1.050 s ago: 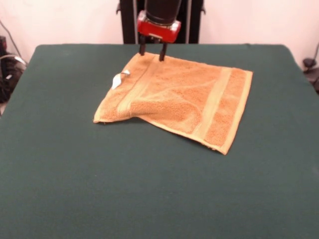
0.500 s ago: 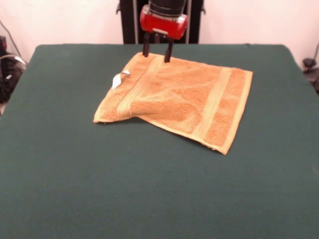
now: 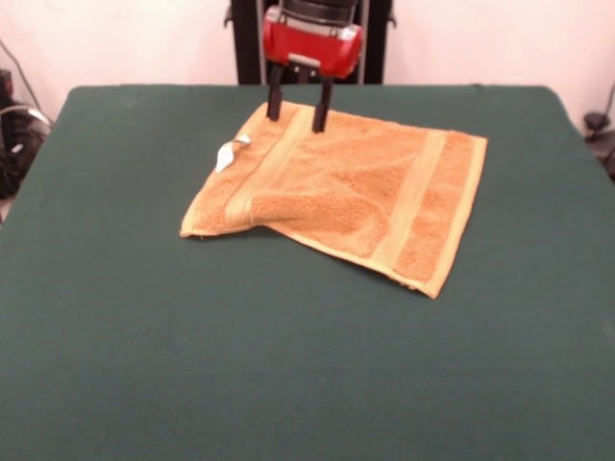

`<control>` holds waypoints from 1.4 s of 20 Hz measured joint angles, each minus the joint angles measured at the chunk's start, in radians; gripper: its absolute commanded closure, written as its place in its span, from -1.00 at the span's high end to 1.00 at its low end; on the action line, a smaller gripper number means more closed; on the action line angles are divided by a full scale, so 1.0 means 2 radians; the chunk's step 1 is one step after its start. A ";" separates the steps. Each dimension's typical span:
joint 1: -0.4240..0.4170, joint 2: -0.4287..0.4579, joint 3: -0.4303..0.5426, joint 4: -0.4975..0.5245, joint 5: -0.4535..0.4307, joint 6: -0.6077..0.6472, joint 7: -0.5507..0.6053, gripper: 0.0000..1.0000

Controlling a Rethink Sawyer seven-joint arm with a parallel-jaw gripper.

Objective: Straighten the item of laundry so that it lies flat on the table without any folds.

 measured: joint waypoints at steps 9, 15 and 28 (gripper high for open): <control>0.007 0.067 0.001 -0.068 0.012 0.000 0.000 1.00; 0.002 0.121 0.003 -0.093 0.012 0.000 0.000 1.00; -0.017 0.128 0.020 -0.100 0.014 0.022 0.000 1.00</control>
